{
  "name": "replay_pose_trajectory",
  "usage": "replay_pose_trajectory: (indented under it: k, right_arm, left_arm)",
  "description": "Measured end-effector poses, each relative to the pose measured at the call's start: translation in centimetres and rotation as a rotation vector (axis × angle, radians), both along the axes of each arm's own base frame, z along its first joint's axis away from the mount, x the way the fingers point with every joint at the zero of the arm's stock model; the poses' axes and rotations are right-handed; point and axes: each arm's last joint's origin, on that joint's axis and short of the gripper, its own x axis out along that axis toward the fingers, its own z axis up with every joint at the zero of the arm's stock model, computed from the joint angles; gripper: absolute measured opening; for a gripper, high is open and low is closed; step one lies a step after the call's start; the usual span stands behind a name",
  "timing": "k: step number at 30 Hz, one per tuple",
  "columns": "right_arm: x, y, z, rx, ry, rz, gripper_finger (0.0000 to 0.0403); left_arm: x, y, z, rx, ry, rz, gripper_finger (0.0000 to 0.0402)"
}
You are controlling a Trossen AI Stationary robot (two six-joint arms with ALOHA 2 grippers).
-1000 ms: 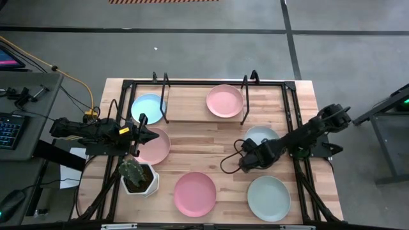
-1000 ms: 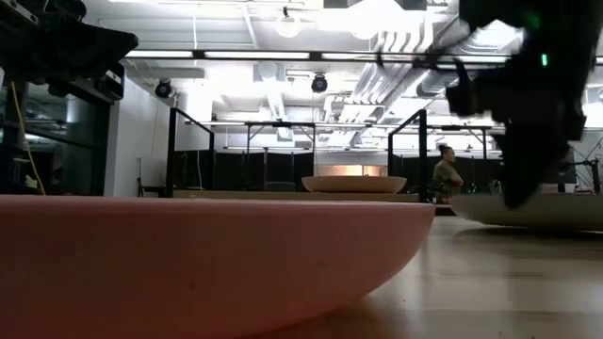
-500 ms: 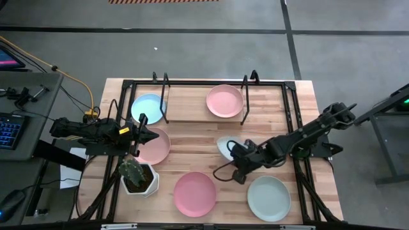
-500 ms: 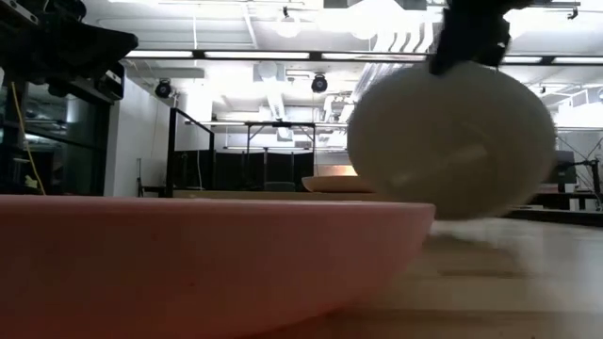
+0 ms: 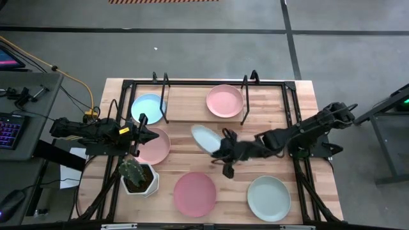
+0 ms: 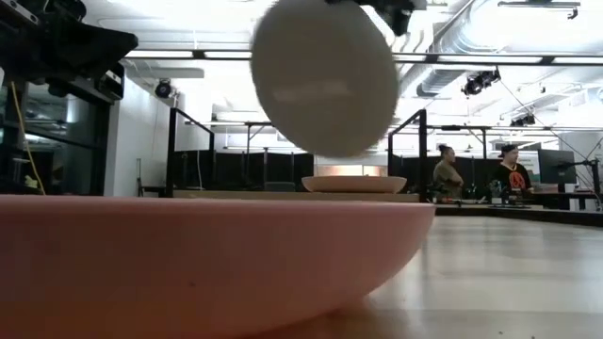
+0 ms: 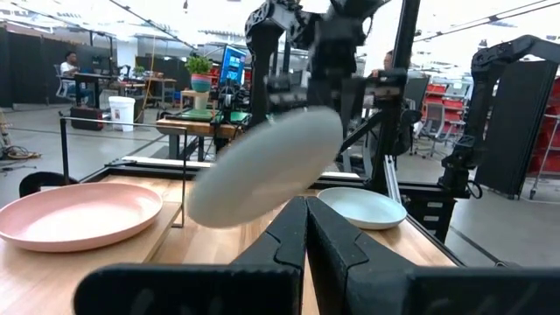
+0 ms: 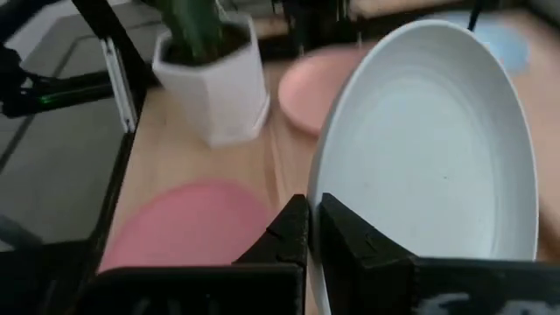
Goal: Place and stack plates onto a shelf
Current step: Put the top white plate on the shelf
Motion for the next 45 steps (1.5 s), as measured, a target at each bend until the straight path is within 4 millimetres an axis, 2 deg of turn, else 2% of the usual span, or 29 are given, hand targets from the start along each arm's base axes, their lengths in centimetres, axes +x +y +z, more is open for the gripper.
replay_pose_trajectory:
  k: [4, 10, 18, 36, 45]
  right_arm:
    - [1.3, -2.6, 0.3, -0.138, -0.055, 0.025, 0.0000]
    - [3.5, -6.5, -0.4, -0.289, -0.098, 0.079, 0.0000]
    - [5.5, -9.9, -3.9, -0.440, 0.003, 0.105, 0.0000]
    - [8.7, -12.3, -8.9, -0.587, 0.008, 0.119, 0.0000]
    - [9.1, -13.6, -9.5, -0.632, -0.009, 0.108, 0.0000]
  left_arm:
    - [0.0, 0.0, 0.0, 0.000, 0.000, 0.000, 0.0000]
    - [0.0, 0.0, 0.0, 0.000, 0.000, 0.000, 0.0000]
    - [0.0, 0.0, 0.1, -0.001, -0.005, 0.000, 0.0000]
    - [0.0, 0.0, 0.1, -0.001, -0.012, 0.001, 0.0000]
    - [0.0, 0.0, 0.2, -0.002, -0.017, 0.001, 0.0000]
